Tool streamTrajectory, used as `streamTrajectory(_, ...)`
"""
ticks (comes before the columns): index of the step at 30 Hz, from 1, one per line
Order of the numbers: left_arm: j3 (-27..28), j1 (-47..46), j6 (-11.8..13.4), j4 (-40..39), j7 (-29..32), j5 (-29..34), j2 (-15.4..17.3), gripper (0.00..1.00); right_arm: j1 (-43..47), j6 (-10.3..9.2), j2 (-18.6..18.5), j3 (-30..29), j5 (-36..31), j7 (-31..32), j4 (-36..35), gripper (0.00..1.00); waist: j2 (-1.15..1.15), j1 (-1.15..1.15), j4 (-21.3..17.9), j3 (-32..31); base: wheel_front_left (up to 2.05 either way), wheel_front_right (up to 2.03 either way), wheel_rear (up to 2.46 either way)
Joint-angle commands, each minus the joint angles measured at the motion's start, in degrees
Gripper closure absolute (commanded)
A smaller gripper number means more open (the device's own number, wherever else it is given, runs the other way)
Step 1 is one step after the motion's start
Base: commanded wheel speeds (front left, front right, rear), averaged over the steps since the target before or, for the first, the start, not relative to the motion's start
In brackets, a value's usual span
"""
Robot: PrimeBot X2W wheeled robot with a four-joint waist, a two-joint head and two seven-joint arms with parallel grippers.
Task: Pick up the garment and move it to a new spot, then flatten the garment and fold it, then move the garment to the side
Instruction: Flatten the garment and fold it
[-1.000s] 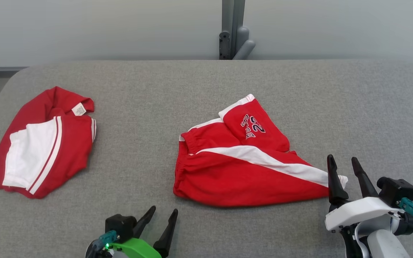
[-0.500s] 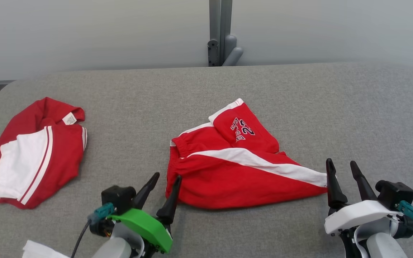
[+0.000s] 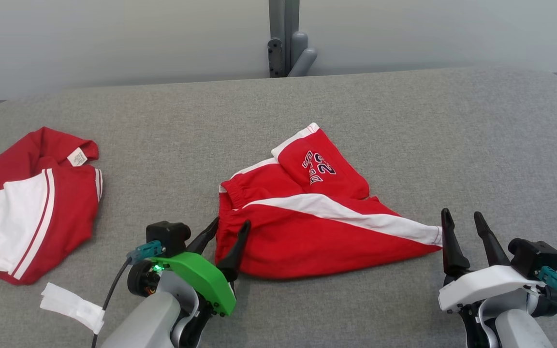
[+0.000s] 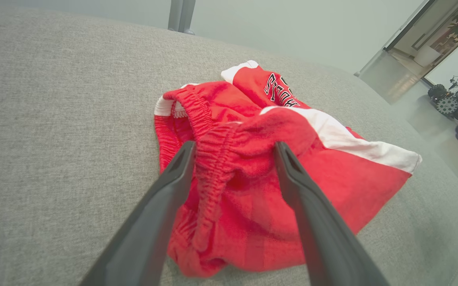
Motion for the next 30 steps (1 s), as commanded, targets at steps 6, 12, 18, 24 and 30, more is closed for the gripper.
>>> streamTrajectory(6,-3.3,-2.5,-0.1,0.8,-1.3,-2.3,0.8,1.00,-0.9,0.00,-0.2,-0.2,0.1,-0.1,0.0,0.00,0.00,0.00,0.3,0.7,0.00,0.00,0.00)
streamTrajectory(12,-6.0,-0.4,-0.1,-2.1,-3.0,-0.6,2.2,1.00,-0.2,0.00,-0.2,-0.6,0.4,-0.1,0.0,0.00,0.00,0.00,1.6,0.2,0.00,0.00,0.00)
streamTrajectory(18,-2.9,6.2,-0.1,-5.1,-3.0,2.1,3.2,1.00,0.5,0.00,-0.2,-0.7,0.4,-0.2,0.2,0.00,0.00,0.00,3.2,-0.5,0.00,0.00,0.00)
streamTrajectory(24,3.1,11.1,-0.1,-2.8,-3.0,5.7,2.0,0.48,0.5,0.00,-0.3,-0.1,-0.5,-0.1,0.6,0.00,0.00,0.00,3.6,-0.4,0.00,0.00,0.00)
streamTrajectory(30,10.1,14.1,0.4,-1.0,-3.0,10.1,-0.1,0.00,0.7,0.00,-0.2,0.2,-1.2,-0.2,1.1,0.00,0.00,0.00,2.4,-1.4,0.00,0.00,0.00)
